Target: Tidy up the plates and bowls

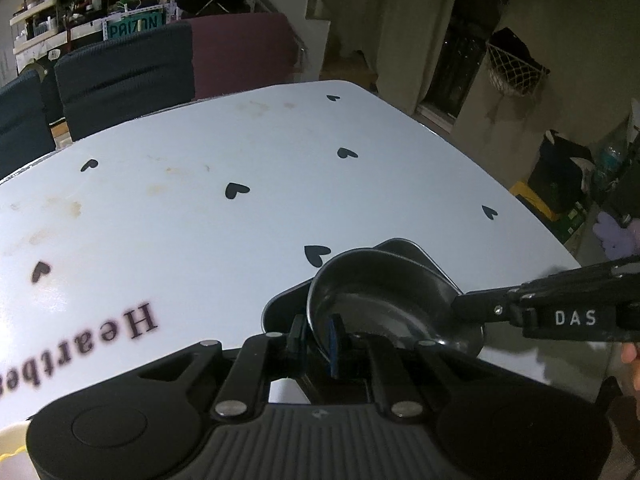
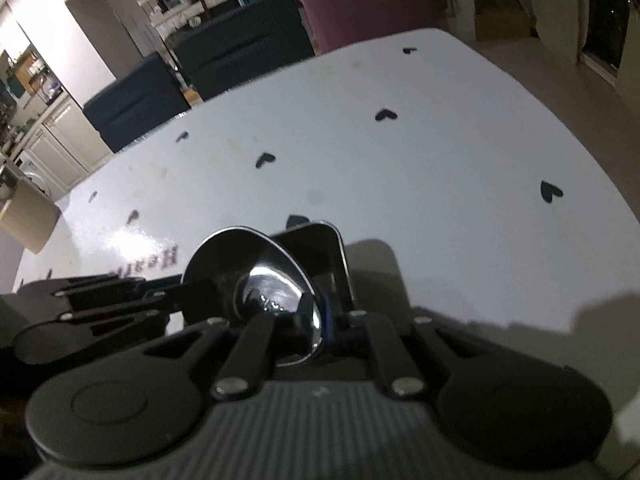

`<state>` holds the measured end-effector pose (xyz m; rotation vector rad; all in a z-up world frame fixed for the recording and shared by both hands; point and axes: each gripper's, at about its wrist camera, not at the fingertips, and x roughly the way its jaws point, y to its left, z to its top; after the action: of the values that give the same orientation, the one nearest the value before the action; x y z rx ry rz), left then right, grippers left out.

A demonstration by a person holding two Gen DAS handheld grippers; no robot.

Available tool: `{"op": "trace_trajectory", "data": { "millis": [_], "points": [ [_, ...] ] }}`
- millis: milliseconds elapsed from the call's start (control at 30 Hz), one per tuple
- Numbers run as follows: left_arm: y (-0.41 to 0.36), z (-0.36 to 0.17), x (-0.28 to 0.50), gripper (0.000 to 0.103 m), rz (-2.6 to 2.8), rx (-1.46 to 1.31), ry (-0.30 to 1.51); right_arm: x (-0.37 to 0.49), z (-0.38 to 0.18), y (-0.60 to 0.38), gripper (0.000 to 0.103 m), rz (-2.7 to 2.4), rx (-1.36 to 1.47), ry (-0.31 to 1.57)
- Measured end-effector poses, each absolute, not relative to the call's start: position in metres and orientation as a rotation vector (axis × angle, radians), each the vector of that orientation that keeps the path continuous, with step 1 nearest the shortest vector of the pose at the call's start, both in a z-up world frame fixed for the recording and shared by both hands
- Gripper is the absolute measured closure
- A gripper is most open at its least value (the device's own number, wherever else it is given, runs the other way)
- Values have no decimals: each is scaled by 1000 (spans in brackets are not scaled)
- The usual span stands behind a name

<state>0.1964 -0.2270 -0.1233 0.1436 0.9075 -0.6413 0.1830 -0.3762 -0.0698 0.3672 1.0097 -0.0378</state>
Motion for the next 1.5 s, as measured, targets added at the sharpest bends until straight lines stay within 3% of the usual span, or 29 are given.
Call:
{"op": "trace_trajectory", "data": {
  "millis": [600, 867, 1233, 1367, 1500],
  "points": [
    [-226, -130, 204, 90, -641, 155, 894, 195, -83, -380, 96, -37, 379, 1061],
    [-212, -113, 206, 62, -660, 51, 884, 197, -85, -380, 96, -48, 390, 1072],
    [-192, -101, 202, 61, -662, 89, 954, 181, -59, -403, 84, -28, 509, 883],
    [-195, -105, 200, 61, -677, 142, 977, 186, -63, -408, 81, -79, 491, 914],
    [-202, -109, 196, 61, -683, 219, 985, 191, -70, -409, 69, -103, 477, 950]
  ]
}}
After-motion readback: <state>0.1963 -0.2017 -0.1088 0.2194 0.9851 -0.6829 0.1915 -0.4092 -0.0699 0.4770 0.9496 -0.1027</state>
